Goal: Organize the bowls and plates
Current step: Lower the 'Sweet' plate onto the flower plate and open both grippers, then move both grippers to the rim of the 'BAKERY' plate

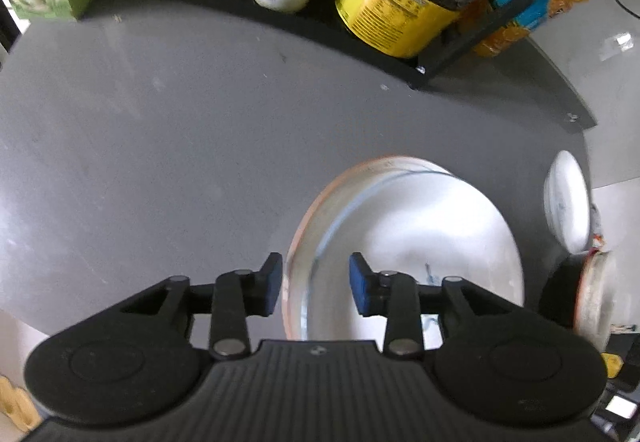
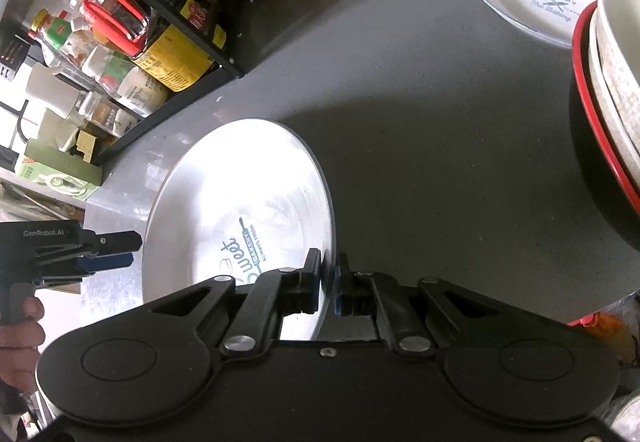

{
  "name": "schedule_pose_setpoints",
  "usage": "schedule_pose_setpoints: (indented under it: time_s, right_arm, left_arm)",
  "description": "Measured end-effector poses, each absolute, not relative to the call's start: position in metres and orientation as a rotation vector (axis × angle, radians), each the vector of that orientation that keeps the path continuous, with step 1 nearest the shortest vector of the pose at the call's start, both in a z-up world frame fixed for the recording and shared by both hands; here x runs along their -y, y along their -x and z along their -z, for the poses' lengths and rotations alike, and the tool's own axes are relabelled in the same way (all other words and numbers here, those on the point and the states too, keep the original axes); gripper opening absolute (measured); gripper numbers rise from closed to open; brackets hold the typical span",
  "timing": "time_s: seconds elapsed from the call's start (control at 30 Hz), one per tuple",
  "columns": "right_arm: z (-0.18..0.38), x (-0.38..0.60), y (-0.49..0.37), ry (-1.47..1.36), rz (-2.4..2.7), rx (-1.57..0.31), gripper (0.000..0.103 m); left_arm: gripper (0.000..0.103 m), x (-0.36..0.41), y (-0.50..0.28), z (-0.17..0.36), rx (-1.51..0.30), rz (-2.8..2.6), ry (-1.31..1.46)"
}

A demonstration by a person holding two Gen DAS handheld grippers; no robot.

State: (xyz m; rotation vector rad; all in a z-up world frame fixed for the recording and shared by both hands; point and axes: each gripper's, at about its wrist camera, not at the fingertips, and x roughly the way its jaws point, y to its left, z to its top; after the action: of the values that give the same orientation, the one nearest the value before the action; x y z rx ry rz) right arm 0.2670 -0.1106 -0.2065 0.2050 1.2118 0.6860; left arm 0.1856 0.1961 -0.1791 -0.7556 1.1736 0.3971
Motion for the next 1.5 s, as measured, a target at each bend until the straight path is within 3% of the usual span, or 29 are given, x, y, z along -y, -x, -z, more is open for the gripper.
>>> schedule_pose_setpoints:
  time_s: [0.47, 0.97, 1.1, 1.13, 1.27, 1.33, 1.5]
  right_arm:
    - [0.210, 0.096, -0.263, -0.120, -0.707, -1.204, 0.010]
    - [0.201, 0.092, -0.259, -0.030, -0.694, -1.168, 0.031]
    - [0.189, 0.094, -0.257, -0.020, -0.708, -1.122, 0.057]
    - [0.186, 0.094, -0.257, -0.015, -0.711, -1.111, 0.062]
    - [0.176, 0.094, -0.253, -0.016, -0.736, -1.083, 0.072]
    - [0.170, 0.095, -0.251, -0.017, -0.743, -1.070, 0.082]
    - [0.157, 0.099, -0.248, -0.026, -0.733, -1.046, 0.095]
  left_arm:
    - [0.039, -0.192, -0.186, 0.198, -1.192, -0.442, 0.721]
    - [0.039, -0.186, -0.188, 0.189, -1.201, -0.474, 0.661]
    - [0.041, -0.184, -0.186, 0.181, -1.188, -0.453, 0.675]
    - [0.047, -0.184, -0.185, 0.178, -1.181, -0.448, 0.678]
    - [0.075, -0.179, -0.182, 0.167, -1.168, -0.445, 0.664]
    - [0.081, -0.176, -0.182, 0.161, -1.173, -0.431, 0.658]
    - [0.086, -0.165, -0.182, 0.148, -1.184, -0.382, 0.627]
